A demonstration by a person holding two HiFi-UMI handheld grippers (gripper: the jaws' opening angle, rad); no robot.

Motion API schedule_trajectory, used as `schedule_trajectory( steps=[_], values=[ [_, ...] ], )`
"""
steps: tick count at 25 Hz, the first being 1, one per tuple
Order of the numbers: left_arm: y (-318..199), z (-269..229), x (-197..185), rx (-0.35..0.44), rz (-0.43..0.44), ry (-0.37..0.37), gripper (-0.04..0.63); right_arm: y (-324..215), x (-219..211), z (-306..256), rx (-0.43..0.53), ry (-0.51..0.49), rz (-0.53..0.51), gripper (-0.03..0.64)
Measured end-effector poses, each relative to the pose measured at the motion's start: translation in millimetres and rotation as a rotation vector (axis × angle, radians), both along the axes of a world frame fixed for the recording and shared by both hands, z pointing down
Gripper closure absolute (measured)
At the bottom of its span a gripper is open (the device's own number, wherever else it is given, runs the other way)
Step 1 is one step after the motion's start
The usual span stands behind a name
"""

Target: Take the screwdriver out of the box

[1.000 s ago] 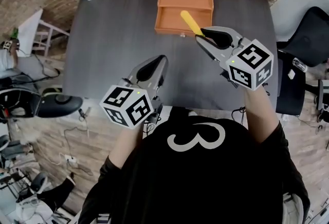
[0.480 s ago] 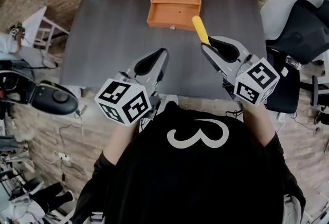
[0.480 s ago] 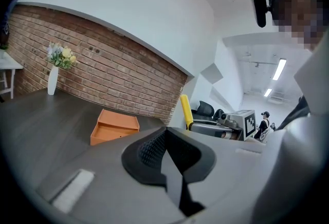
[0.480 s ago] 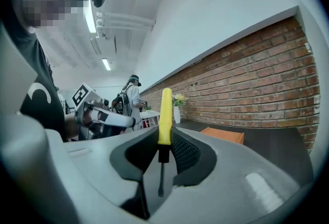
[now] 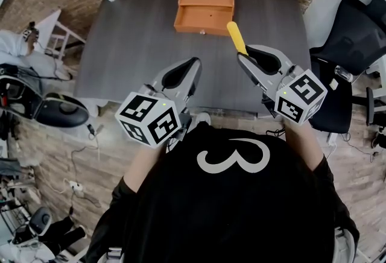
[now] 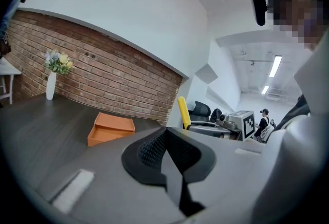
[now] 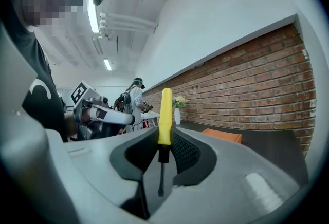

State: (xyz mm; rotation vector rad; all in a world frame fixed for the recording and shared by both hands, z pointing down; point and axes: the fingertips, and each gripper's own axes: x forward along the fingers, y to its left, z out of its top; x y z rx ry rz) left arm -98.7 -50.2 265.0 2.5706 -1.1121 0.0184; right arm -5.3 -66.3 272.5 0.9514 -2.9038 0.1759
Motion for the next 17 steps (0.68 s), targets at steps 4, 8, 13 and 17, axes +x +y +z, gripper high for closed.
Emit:
schedule_trajectory(
  steps=[4,8,13,17],
  values=[
    [3.1,-1.0,1.0,0.005,0.006,-0.008,0.58,2.8,0.2,-4.0,0.012,-0.006,0.004,0.54],
    [3.3,-1.6,3.1,0.007,0.014,-0.014,0.58,2.0,1.6,-4.4,0.015,-0.002,0.008,0.54],
    [1.9,-0.6,6.2,0.004,0.02,-0.018,0.58,0.9,5.1,-2.6,0.006,0.004,0.015,0.54],
    [-1.4,-0.6,7.3,0.002,0.024,-0.021,0.58,-2.4,5.5,-1.9,0.008,0.001,0.014,0.54]
  ],
)
